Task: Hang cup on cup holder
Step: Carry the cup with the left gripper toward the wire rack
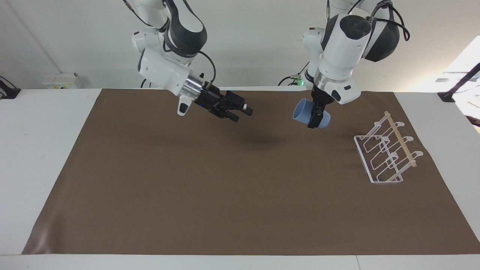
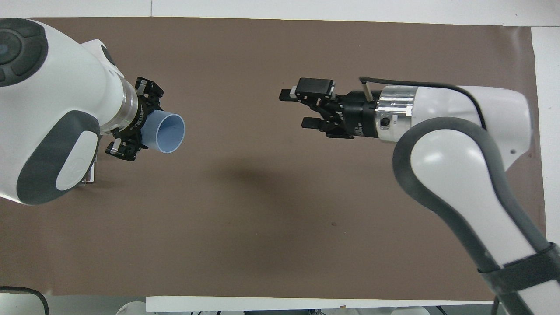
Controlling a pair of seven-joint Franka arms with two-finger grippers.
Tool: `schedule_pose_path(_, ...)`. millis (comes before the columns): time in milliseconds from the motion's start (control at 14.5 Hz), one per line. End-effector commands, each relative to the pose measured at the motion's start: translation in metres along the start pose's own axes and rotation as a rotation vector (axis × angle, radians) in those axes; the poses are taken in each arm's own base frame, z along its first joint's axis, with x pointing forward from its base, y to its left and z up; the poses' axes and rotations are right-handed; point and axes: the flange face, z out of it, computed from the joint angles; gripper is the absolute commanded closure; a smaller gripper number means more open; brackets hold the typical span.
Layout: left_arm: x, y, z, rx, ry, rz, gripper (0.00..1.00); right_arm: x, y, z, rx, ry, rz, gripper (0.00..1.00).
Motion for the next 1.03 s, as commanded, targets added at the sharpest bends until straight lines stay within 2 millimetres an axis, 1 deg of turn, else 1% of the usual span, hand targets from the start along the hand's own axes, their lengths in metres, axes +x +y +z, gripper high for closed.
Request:
schedule_pose_path(0, 0.02, -0.008, 0.008, 0.079, 0.268, 0.078, 1.0, 0.017, 0.02, -0.041, -0.151, 0.055, -0.081, 0.01)
schedule_pose_path(69, 0.027, -0.009, 0.02, 0.121, 0.368, 0.097, 1.0, 0.028, 0.036, -0.056, -0.256, 0.055, -0.118, 0.01)
schedule_pose_path(138, 0.032, -0.011, 0.027, 0.156, 0.472, 0.119, 1.0, 0.037, 0.048, -0.071, -0.398, 0.058, -0.194, 0.01)
schedule_pose_path(206, 0.031, -0.01, 0.032, 0.174, 0.566, 0.15, 1.0, 0.043, 0.057, -0.084, -0.519, 0.062, -0.264, 0.01)
schedule_pose_path(275, 0.037, -0.007, 0.042, 0.219, 0.669, 0.173, 1.0, 0.048, 0.058, -0.104, -0.617, 0.074, -0.316, 0.01)
schedule_pose_path(344, 0.039, -0.007, 0.047, 0.262, 0.762, 0.194, 1.0, 0.054, 0.058, -0.124, -0.71, 0.064, -0.335, 0.01)
schedule_pose_path(412, 0.031, -0.001, 0.067, 0.313, 0.877, 0.249, 1.0, 0.058, 0.053, -0.145, -0.803, 0.059, -0.353, 0.01)
schedule_pose_path(481, 0.032, 0.002, 0.078, 0.353, 0.974, 0.275, 1.0, 0.061, 0.05, -0.161, -0.892, 0.048, -0.359, 0.01)
schedule_pose_path(619, 0.036, 0.008, 0.093, 0.405, 1.105, 0.305, 1.0, 0.059, 0.045, -0.188, -1.004, 0.035, -0.348, 0.01)
schedule_pose_path(688, 0.038, 0.013, 0.109, 0.437, 1.186, 0.337, 1.0, 0.056, 0.041, -0.205, -1.026, 0.018, -0.325, 0.01)
schedule_pose_path(756, 0.044, 0.021, 0.133, 0.469, 1.283, 0.32, 1.0, 0.049, 0.03, -0.221, -1.033, -0.009, -0.32, 0.01)
schedule_pose_path(825, 0.05, 0.027, 0.149, 0.461, 1.358, 0.296, 1.0, 0.039, 0.018, -0.231, -1.046, -0.044, -0.309, 0.01)
schedule_pose_path(894, 0.055, 0.028, 0.158, 0.461, 1.391, 0.282, 1.0, 0.039, 0.019, -0.228, -1.063, -0.058, -0.307, 0.01)
schedule_pose_path(962, 0.061, 0.026, 0.163, 0.474, 1.411, 0.254, 1.0, 0.04, 0.023, -0.232, -1.079, -0.064, -0.3, 0.01)
